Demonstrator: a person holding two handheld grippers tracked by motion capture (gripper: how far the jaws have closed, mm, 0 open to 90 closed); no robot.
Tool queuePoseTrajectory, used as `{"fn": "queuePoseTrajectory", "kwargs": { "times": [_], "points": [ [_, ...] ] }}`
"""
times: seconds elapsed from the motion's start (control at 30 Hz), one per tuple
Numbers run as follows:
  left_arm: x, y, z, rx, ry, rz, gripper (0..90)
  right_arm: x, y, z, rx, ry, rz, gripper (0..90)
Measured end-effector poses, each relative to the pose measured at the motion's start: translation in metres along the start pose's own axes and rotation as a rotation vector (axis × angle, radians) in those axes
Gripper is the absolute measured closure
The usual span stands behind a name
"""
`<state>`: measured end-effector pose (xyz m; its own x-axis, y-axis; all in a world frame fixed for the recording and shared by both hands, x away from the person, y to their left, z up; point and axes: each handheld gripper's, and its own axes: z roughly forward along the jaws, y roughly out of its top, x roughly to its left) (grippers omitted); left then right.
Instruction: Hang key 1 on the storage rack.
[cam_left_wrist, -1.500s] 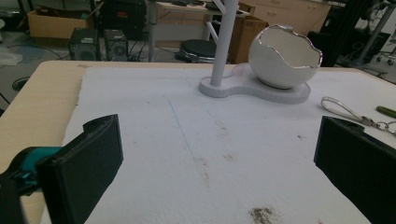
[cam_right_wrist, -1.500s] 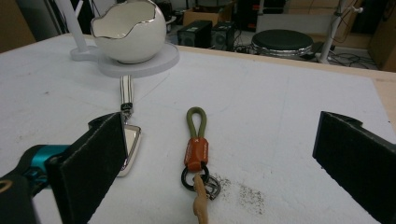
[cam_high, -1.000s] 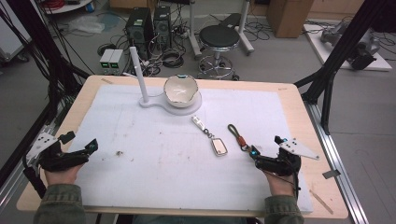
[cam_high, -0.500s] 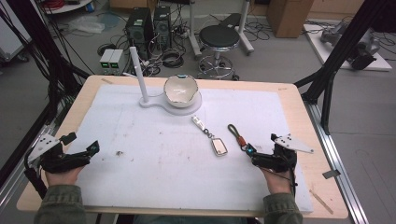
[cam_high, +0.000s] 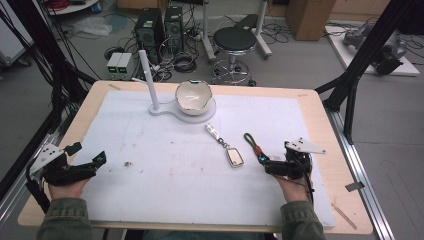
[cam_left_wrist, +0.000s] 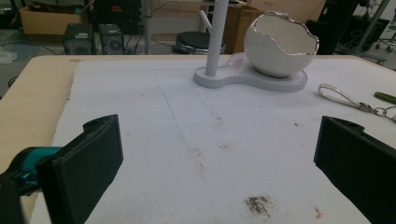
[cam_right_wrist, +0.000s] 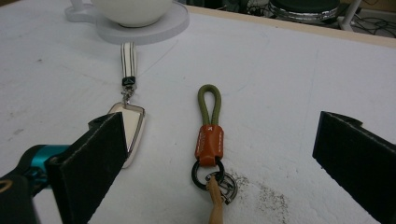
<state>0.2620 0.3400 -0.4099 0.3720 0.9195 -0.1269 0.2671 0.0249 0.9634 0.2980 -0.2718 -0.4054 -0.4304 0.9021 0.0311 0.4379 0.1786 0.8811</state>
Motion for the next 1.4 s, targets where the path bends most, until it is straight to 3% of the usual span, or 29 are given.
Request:
{"fn": "queuePoseTrajectory", "kwargs": {
  "times": [0.2, 0.3, 0.7, 1.0, 1.4],
  "points": [
    [0.0, -0.001, 0.001, -0.006, -0.014, 0.008, 1.7, -0.001, 0.001, 0.009, 0.021, -0.026, -0.02, 2.0],
    [-0.001, -0.001, 0.002, -0.001, -0.017, 0.01, 1.7, -0.005, 0.002, 0.014, 0.046, -0.018, -0.003, 2.0],
    [0.0, -0.001, 0.002, -0.006, -0.007, 0.003, 1.7, -0.009, 0.019, 0.03, 0.1, -0.025, -0.049, 2.0],
    [0.001, -0.001, 0.002, -0.003, -0.006, 0.002, 1.7, -0.014, 0.027, 0.046, 0.17, -0.019, -0.057, 2.0],
    [0.001, -0.001, 0.004, 0.0, -0.009, -0.002, 1.7, -0.022, 0.025, 0.061, 0.223, 0.0, -0.035, 2.0]
  ]
}}
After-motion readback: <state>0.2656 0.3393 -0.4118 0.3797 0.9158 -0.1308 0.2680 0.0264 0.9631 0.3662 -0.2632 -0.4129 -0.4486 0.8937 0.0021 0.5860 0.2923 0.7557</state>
